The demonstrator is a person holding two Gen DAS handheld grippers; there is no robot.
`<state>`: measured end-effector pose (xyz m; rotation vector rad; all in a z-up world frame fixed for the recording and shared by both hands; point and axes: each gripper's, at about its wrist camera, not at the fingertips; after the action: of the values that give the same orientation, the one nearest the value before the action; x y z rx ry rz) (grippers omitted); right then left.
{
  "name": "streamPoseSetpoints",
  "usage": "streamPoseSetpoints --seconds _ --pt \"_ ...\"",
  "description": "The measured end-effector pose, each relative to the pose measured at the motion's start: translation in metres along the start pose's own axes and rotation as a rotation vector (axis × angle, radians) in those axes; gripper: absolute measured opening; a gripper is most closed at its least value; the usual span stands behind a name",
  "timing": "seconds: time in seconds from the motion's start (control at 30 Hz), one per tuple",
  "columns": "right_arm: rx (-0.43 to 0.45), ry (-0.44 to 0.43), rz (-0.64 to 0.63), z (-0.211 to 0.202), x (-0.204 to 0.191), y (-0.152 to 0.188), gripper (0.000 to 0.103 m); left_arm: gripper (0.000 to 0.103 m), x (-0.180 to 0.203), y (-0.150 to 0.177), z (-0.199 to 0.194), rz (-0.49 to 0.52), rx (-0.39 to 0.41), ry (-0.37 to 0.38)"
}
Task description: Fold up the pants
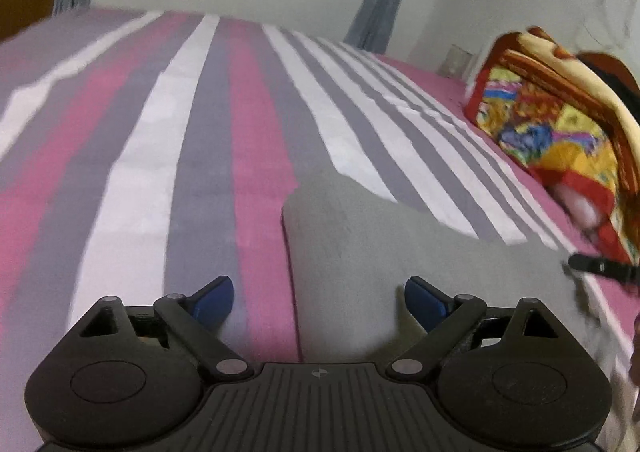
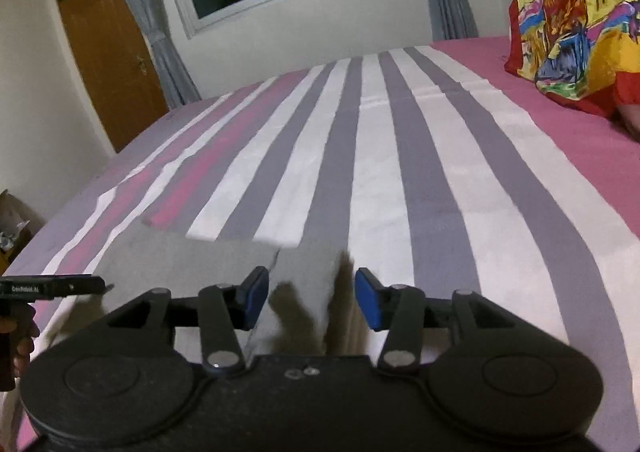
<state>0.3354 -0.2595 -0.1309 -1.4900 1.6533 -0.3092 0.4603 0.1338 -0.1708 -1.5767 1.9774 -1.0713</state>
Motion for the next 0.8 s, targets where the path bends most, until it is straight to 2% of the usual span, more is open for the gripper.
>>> streamPoseSetpoints --seconds 0.03,0.1,0.2,0.43,0.8 --pt "-0.021 0.023 -0.013 0.011 -0.001 -0.002 0.056 0.092 -0.004 -0.002 0.013 -0.016 -0.034 0.005" --pt "-0.117 0.074 -0.01 0.036 0.004 0.0 0.06 0.097 -0.002 -0.004 0.032 0.011 -0.067 -0.011" --pt "-0.107 0.073 0.033 0.041 0.013 0.001 0.071 0.099 0.01 -0.006 0.037 0.072 -0.081 -0.047" --pt "-0.071 0.029 0.072 0.018 0.015 0.01 0.069 0.099 0.019 -0.001 0.022 0.094 -0.094 -0.073" --pt "-0.104 0.026 0.052 -0.016 0.005 0.024 0.069 0.099 0.038 0.017 -0.016 0.144 -0.119 -0.081"
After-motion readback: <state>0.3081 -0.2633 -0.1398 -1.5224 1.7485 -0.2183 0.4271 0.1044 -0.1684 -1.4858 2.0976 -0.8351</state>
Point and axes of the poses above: each gripper's, at about its wrist camera, not at the fingertips, and z roughly the way its jaws point, x to its right, y to its underside, and after that the axes turned 13 degrees about z, right-handed
